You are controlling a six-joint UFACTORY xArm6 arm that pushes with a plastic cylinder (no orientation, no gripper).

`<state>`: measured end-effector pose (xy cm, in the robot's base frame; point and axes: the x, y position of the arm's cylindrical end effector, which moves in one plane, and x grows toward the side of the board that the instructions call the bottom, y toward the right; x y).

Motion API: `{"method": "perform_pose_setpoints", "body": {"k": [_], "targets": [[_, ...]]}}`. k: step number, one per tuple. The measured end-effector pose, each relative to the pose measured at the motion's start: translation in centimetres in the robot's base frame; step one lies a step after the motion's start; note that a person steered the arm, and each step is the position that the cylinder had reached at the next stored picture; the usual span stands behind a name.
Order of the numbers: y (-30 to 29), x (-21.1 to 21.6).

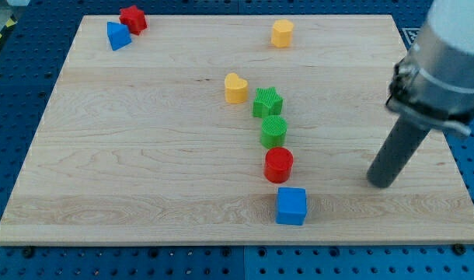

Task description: Push the blue cube to the center

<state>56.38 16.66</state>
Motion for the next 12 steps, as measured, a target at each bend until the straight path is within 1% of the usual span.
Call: {"method": "perform_pose_setpoints", "body": {"k": [1, 2, 3, 5, 7, 9, 10, 12], "targets": [[-3.2, 1.8], [-3.5, 4.3], [-5.5, 4.8], [-11.3, 4.7], [-11.8, 4.4], [-11.9, 1.9], [-13.5, 1.2], [-19.0, -4.2]]}}
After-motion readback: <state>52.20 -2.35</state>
